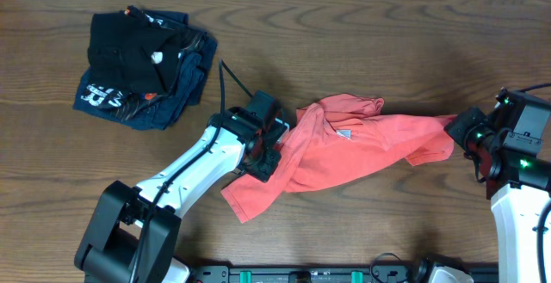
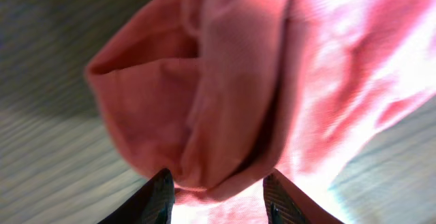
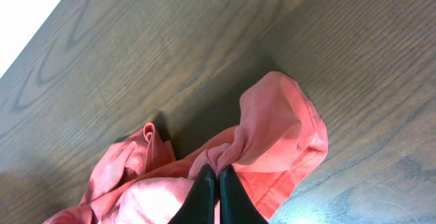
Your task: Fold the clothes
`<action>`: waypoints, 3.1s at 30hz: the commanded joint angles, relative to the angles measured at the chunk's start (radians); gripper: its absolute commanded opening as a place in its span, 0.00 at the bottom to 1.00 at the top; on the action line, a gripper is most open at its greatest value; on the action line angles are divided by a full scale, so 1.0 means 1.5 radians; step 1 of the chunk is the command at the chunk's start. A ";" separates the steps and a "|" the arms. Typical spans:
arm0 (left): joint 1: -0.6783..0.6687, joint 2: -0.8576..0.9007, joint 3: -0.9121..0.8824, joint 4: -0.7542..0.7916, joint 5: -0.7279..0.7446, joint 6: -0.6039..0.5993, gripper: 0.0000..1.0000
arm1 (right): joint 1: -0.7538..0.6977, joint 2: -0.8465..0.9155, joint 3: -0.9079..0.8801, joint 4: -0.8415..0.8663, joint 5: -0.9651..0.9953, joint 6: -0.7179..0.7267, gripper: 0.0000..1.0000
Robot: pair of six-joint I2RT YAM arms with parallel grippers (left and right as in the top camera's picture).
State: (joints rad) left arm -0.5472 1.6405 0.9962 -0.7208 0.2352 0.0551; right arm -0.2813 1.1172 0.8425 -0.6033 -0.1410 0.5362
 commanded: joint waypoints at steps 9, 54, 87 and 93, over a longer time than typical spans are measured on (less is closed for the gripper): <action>-0.002 0.005 -0.019 0.041 0.072 0.004 0.44 | -0.005 -0.002 0.006 0.001 0.007 -0.012 0.01; -0.010 -0.003 -0.011 0.036 0.080 0.002 0.09 | -0.005 -0.002 0.006 0.001 0.007 -0.012 0.01; 0.043 -0.469 0.344 -0.117 -0.271 0.080 0.06 | -0.052 -0.001 0.353 -0.150 0.007 -0.102 0.01; 0.043 -0.479 0.559 -0.130 -0.302 0.100 0.06 | -0.105 0.013 0.551 -0.270 -0.013 -0.101 0.01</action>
State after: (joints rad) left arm -0.4862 0.9298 1.7206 -0.8963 -0.1852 0.1631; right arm -0.4095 1.1294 1.5681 -0.9749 -0.1444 0.4011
